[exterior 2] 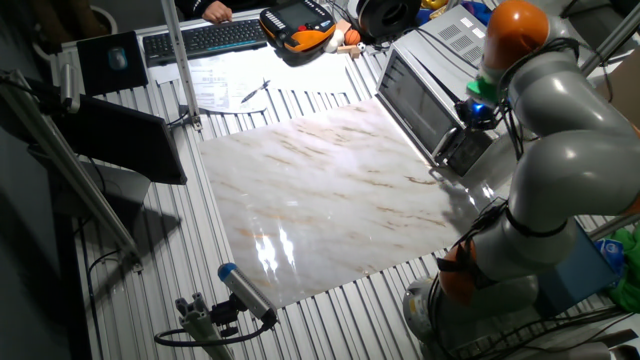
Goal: Open the microwave door
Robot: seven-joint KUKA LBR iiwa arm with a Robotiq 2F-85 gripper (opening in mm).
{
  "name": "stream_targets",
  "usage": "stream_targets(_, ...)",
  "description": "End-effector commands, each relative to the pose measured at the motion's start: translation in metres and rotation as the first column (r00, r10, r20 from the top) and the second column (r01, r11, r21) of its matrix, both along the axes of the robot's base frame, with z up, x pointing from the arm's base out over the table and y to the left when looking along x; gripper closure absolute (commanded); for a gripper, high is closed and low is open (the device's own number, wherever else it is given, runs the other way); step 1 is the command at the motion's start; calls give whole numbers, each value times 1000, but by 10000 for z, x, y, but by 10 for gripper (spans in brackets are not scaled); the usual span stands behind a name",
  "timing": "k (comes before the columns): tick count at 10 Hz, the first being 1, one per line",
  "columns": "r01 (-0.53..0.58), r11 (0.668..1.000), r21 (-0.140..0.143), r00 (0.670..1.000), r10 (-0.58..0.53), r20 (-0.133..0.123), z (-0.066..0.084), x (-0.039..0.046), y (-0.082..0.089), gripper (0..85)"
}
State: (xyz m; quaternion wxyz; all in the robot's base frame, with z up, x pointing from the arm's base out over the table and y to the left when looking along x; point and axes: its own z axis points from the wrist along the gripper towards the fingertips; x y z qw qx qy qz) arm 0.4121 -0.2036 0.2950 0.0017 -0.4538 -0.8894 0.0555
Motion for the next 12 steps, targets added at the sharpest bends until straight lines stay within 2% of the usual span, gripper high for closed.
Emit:
stream_targets(1, -24, 1000, -7, 1000, 24, -4, 10, -13, -17, 850)
stream_targets(2, -44, 999, -24, 999, 43, -6, 10, -2, -53, 850)
stream_targets(3, -53, 998, -22, 999, 52, -9, 14, 39, -109, 850)
stream_targets(5, -70, 998, 1, 997, 70, -16, 41, 124, -237, 850)
stream_targets(8, -83, 997, 0, 997, 83, 1, -43, 301, -339, 850)
stream_targets(10, -97, 995, 2, 995, 97, 6, -83, 357, -393, 850)
stream_targets(12, -75, 997, -3, 997, 75, 17, -116, 415, -346, 850)
